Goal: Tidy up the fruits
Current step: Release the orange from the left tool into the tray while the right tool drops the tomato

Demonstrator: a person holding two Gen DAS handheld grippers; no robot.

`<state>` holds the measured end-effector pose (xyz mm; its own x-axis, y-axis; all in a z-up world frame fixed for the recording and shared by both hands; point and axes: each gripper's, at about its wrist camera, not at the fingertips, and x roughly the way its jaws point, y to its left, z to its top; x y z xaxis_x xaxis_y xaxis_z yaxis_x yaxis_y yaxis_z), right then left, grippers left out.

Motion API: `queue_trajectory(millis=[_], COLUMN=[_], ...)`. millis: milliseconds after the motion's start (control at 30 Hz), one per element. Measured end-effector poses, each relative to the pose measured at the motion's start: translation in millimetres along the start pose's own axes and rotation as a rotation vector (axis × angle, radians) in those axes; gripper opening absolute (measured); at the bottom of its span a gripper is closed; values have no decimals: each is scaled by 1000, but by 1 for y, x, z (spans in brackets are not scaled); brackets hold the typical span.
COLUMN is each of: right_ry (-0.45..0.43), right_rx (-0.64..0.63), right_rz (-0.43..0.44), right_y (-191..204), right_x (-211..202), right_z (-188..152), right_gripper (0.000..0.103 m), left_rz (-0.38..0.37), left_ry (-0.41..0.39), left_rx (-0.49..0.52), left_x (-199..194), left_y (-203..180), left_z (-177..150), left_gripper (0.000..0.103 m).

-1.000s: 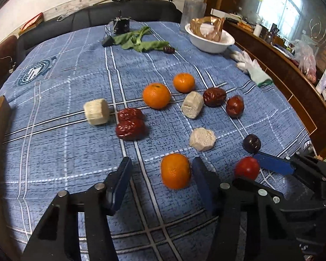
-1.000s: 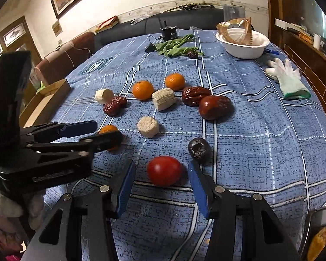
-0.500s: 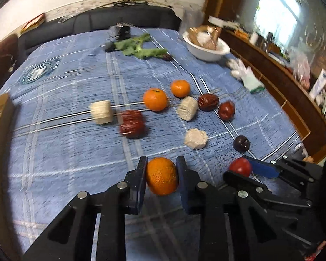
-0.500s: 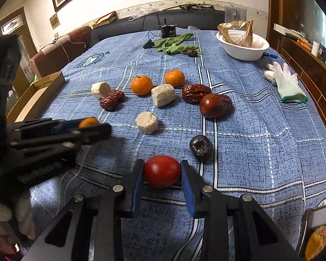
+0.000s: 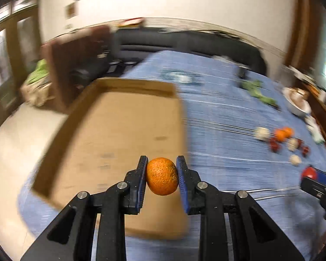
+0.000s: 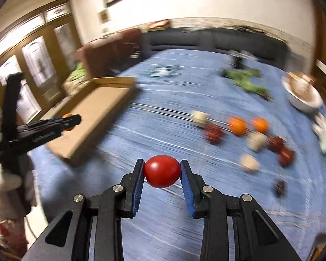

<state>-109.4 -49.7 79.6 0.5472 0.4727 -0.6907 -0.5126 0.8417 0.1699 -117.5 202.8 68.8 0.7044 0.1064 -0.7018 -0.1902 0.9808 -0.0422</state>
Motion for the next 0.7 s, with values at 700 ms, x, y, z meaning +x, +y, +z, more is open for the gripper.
queue_trajectory(millis=[700], right_ry=[174], right_rx=[-223], right_rz=[140], right_y=[163], right_x=[160], right_z=[31], right_gripper=[38], left_rz=[81], left_ry=[63], left_rx=[-196], left_x=[27], left_y=[122], left_z=[-16], left_gripper=[27])
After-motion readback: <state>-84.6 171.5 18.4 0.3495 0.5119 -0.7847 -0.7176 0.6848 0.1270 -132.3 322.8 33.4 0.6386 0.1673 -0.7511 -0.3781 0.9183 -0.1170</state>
